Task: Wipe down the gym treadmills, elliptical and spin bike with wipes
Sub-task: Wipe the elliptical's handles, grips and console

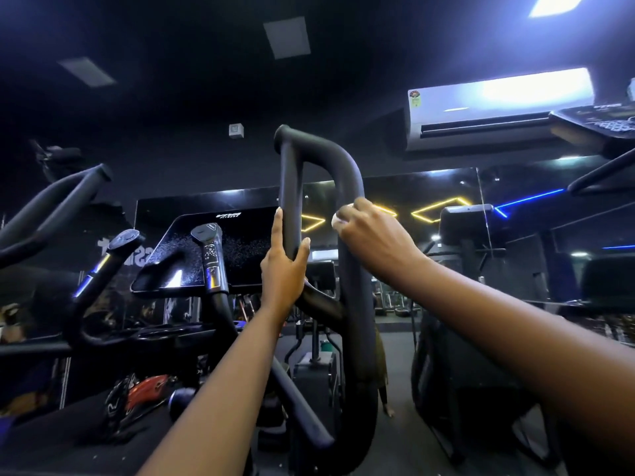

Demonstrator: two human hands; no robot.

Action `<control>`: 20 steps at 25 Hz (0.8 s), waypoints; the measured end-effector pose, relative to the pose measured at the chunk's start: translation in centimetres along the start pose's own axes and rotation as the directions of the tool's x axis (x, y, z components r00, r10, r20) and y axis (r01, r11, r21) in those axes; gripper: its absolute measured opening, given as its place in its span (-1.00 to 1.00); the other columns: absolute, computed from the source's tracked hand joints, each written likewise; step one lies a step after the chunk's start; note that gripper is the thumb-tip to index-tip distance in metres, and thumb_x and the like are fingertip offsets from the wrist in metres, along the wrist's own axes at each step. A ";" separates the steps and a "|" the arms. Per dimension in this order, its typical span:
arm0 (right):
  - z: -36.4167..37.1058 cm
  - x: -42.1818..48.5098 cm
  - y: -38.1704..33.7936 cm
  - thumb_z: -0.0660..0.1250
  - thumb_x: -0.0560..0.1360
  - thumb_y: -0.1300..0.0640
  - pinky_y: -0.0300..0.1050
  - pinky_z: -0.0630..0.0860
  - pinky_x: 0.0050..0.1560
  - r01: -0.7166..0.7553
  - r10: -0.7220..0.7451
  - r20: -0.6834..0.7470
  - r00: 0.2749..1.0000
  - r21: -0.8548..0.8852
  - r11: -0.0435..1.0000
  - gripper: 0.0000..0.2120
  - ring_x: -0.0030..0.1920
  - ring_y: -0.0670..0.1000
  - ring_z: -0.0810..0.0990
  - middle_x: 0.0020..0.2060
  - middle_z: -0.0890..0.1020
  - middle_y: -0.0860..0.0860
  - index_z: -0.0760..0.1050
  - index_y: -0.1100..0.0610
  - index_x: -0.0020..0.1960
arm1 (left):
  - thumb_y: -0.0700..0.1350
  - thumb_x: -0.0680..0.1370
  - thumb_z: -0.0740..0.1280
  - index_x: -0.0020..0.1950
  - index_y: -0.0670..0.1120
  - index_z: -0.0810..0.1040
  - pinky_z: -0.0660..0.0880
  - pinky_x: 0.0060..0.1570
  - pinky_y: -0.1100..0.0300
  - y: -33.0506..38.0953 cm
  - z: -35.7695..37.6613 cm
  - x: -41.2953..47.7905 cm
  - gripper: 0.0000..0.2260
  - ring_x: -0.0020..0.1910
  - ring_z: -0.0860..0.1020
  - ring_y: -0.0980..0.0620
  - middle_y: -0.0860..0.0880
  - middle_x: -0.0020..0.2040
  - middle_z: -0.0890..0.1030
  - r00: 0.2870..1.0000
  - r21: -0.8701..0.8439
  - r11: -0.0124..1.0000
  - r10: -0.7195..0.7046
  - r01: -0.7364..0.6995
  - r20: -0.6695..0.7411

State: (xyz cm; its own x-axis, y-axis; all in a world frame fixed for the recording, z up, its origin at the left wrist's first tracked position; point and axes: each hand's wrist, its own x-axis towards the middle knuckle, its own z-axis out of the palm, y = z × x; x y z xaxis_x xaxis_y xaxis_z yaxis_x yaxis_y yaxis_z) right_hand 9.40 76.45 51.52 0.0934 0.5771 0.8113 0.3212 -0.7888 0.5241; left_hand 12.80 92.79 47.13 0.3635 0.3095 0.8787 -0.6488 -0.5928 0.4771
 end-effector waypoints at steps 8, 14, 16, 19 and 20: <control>2.4 -11.3 -4.5 0.09 0.38 0.29 -0.24 0.55 -0.43 0.059 -0.028 -0.172 0.985 0.176 0.983 -0.59 -0.22 0.02 0.54 -0.05 0.62 0.05 0.60 0.22 0.09 | 0.09 0.64 0.10 0.54 0.22 -0.09 0.38 0.20 0.02 0.0 0.2 -2.4 -0.46 0.19 0.48 -0.15 -0.19 0.20 0.50 0.996 0.031 0.996 -0.082 0.081 0.021; 2.0 -14.1 -5.2 0.20 0.45 0.31 -0.22 0.58 -0.22 0.036 0.066 -0.193 0.979 0.484 0.874 -0.68 -0.14 0.01 0.57 0.01 0.63 0.01 0.60 0.15 0.12 | 0.30 0.56 0.05 0.48 0.37 -0.13 0.27 0.38 -0.10 0.3 1.2 -9.7 -0.46 0.43 0.31 -0.19 -0.12 0.52 0.23 0.991 -0.084 0.989 -0.116 0.122 0.066; 1.7 -12.5 -3.7 0.30 0.41 0.45 -0.27 0.54 -0.01 -0.116 0.332 -0.197 0.922 0.679 0.725 -0.66 -0.05 0.00 0.61 0.02 0.66 0.06 0.59 0.20 0.12 | 0.47 0.45 -0.01 0.35 0.55 -0.07 0.28 0.38 -0.17 0.3 2.4 -11.5 -0.51 0.41 0.34 -0.20 -0.08 0.52 0.23 0.983 -0.188 0.970 -0.134 0.157 0.129; 2.2 -8.9 -1.9 0.27 0.44 0.44 -0.42 0.43 0.10 -0.267 0.572 -0.131 0.809 0.786 0.558 -0.66 0.02 -0.11 0.53 0.06 0.64 0.09 0.56 0.23 0.17 | 0.49 0.42 -0.04 0.38 0.45 0.10 0.28 0.37 -0.21 0.7 4.3 -12.7 -0.47 0.40 0.35 -0.20 0.02 0.52 0.23 0.959 -0.319 0.917 -0.169 0.237 0.226; 2.8 -8.6 -2.1 0.27 0.45 0.42 -0.41 0.42 0.10 -0.285 0.580 -0.112 0.807 0.787 0.548 -0.66 0.02 -0.13 0.50 0.07 0.63 0.08 0.55 0.23 0.19 | 0.53 0.39 -0.01 0.42 0.40 0.16 0.34 0.29 -0.28 0.7 4.8 -13.1 -0.39 0.35 0.40 -0.25 -0.05 0.49 0.30 0.960 -0.373 0.896 -0.159 0.239 0.232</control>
State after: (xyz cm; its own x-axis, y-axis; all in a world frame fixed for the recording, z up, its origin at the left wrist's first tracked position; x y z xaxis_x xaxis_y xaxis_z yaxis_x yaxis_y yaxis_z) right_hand 10.50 73.73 42.68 0.1558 -0.0161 0.9877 0.8907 -0.4300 -0.1475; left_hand 10.84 84.79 35.91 0.6074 0.2188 0.7637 -0.7442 -0.1796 0.6434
